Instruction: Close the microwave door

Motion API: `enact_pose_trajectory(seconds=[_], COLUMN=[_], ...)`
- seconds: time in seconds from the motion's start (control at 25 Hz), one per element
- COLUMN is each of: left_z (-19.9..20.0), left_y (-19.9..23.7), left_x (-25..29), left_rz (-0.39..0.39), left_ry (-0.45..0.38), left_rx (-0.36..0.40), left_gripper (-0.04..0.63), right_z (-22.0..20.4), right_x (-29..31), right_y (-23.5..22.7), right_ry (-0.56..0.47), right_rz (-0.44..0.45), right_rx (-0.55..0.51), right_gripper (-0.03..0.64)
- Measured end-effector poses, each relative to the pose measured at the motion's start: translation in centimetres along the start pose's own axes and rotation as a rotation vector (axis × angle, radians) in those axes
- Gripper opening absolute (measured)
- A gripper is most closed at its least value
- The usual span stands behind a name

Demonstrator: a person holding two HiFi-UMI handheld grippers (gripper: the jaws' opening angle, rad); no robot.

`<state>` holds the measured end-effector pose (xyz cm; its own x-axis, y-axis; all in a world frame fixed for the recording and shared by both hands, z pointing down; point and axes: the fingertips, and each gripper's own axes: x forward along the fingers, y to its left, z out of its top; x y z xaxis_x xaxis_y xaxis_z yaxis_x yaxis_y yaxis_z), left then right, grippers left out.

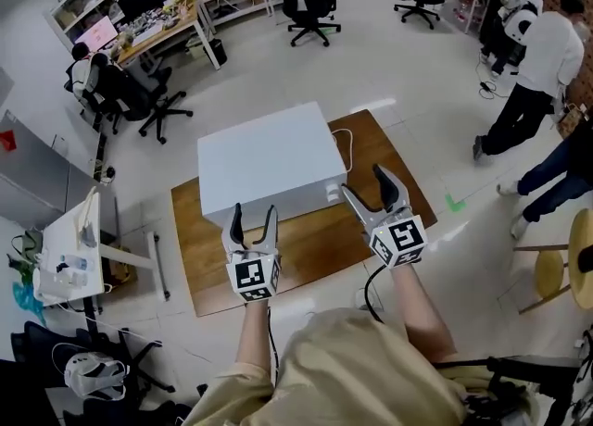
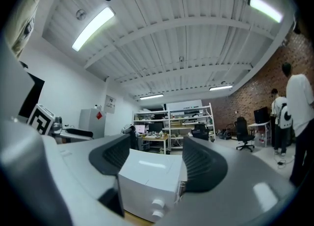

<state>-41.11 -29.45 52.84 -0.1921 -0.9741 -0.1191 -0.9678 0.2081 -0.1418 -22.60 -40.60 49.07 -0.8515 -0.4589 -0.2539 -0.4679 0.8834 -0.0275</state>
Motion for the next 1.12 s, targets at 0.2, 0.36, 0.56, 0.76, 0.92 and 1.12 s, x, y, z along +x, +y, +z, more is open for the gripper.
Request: enact_pose_trajectory(seconds=[0.2,0.36,0.56,0.76,0.92,1.12], left_z=[-2.2,-1.4,-0.4,0.4,1.4,1.2], left_y=[0.6,1.4,2.5,3.5,4.5,5.3], left_x=[-0.9,-1.4,-2.0,-2.5,-3.0,-2.9], left_rz=[0.054,0.087,0.115,0.127,0.129,0.126], left_ry=[0.009,-0.010,-0.042,-0.069,-0.085,-0.084], left_rx=[0.008,0.009,0.012,-0.025,-0.098,-0.108], left_gripper=[0.359,0.360,0.360,0.359,0.359,0.359], right_z=[-0.8,-1.0,-1.4,-1.2,-0.9,-1.7], right_x=[0.7,1.1,1.6,1.7,1.7,2.1], right_y=[1.1,2.2,3.2,3.6,3.9,4.1], right_ry=[0.017,0.018,0.013,0.015,0.017,0.034], right_rz=[0.005,0.022,0.024,0.019,0.010,0.004], right_rx=[-0.044,-0.046,-0.042,-0.042,-0.046,-0.043], right_gripper=[0.323,0.322,0.322,0.322,0.322,0.322])
